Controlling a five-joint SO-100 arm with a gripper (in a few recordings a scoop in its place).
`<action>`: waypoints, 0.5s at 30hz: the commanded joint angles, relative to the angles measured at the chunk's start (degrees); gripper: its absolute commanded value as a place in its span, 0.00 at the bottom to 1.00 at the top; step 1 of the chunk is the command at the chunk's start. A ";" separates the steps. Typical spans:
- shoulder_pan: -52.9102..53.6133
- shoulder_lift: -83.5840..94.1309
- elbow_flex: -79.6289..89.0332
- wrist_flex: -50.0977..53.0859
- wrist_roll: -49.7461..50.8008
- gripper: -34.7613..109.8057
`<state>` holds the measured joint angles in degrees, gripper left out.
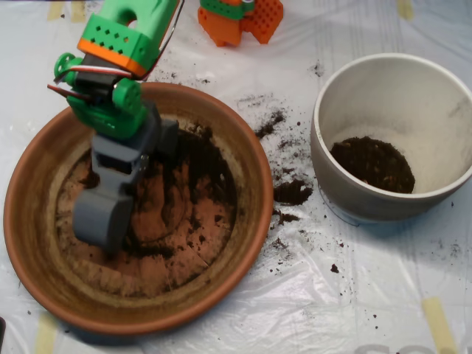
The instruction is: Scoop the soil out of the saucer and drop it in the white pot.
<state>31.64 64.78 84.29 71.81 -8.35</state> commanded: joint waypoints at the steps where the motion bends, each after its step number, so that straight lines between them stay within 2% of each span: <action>1: 1.05 -0.88 -7.56 1.93 -1.41 0.60; 8: 0.62 -1.14 -7.82 3.52 -4.22 0.55; 15: 2.99 -4.31 -13.36 6.06 -5.98 0.55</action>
<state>32.78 60.03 76.20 75.76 -13.62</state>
